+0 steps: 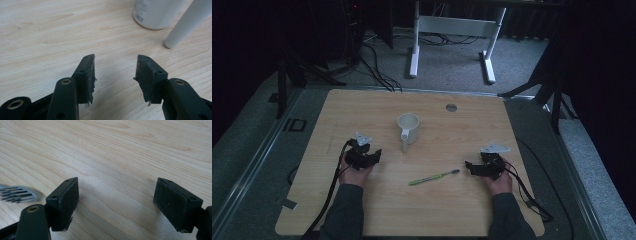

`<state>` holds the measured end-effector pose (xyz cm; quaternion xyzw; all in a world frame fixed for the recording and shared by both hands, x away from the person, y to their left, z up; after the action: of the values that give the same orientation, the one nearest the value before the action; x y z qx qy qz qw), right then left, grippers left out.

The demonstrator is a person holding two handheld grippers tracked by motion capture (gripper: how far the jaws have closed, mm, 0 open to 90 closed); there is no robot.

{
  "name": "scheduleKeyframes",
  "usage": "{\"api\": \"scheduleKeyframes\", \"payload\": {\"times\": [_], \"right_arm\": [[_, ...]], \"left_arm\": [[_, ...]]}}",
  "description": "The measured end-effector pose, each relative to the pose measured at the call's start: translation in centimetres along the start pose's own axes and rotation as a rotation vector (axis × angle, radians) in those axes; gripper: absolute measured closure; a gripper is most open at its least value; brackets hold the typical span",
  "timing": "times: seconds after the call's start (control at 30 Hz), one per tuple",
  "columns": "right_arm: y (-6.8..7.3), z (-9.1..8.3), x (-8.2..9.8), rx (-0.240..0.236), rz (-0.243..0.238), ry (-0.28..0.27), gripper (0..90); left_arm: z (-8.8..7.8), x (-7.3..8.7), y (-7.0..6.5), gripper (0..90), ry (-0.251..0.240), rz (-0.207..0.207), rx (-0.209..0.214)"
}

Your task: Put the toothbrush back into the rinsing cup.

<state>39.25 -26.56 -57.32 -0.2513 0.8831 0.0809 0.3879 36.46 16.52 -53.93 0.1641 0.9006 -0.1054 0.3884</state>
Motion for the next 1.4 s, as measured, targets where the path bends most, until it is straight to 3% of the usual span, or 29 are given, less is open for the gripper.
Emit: {"api": "scheduleKeyframes", "payload": {"times": [0.17, 0.33, 0.47, 0.7, 1.03, 1.4], "right_arm": [[0.0, 0.0, 0.0, 0.000, 0.000, 0.000, 19.9], [0.0, 0.0, 0.0, 0.000, 0.000, 0.000, 19.9], [0.0, 0.0, 0.0, 0.000, 0.000, 0.000, 19.8], [0.0, 0.0, 0.0, 0.000, 0.001, 0.001, 19.9], [0.0, 0.0, 0.0, 0.000, 0.000, 0.000, 19.8], [0.0, 0.0, 0.0, 0.000, 0.001, 0.000, 19.9]], "left_arm": [[-0.8, -0.2, -0.2, 50.1, -0.007, 0.020, -0.004], [-1.1, -0.4, -0.2, 49.9, -0.021, 0.010, 0.002], [-1.9, -1.1, -0.4, 50.2, -0.050, -0.015, 0.043], [-2.5, -1.7, -1.0, 50.5, -0.058, 0.016, 0.059], [-3.7, -2.7, -1.4, 52.2, -0.105, -0.001, 0.115], [-4.3, -3.8, -2.4, 52.2, -0.118, 0.035, 0.134]]}}
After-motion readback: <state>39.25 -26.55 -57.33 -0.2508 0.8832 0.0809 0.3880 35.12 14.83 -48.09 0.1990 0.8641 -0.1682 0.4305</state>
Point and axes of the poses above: each handheld gripper's, and its own axes: z roughly forward along the jaws, x roughly out of its underside, y roughly to its left, the point moved 2 cm from there along z, roughly forward along the jaws, and after that the axes turned 4 degrees about x, right-handed, at the moved point
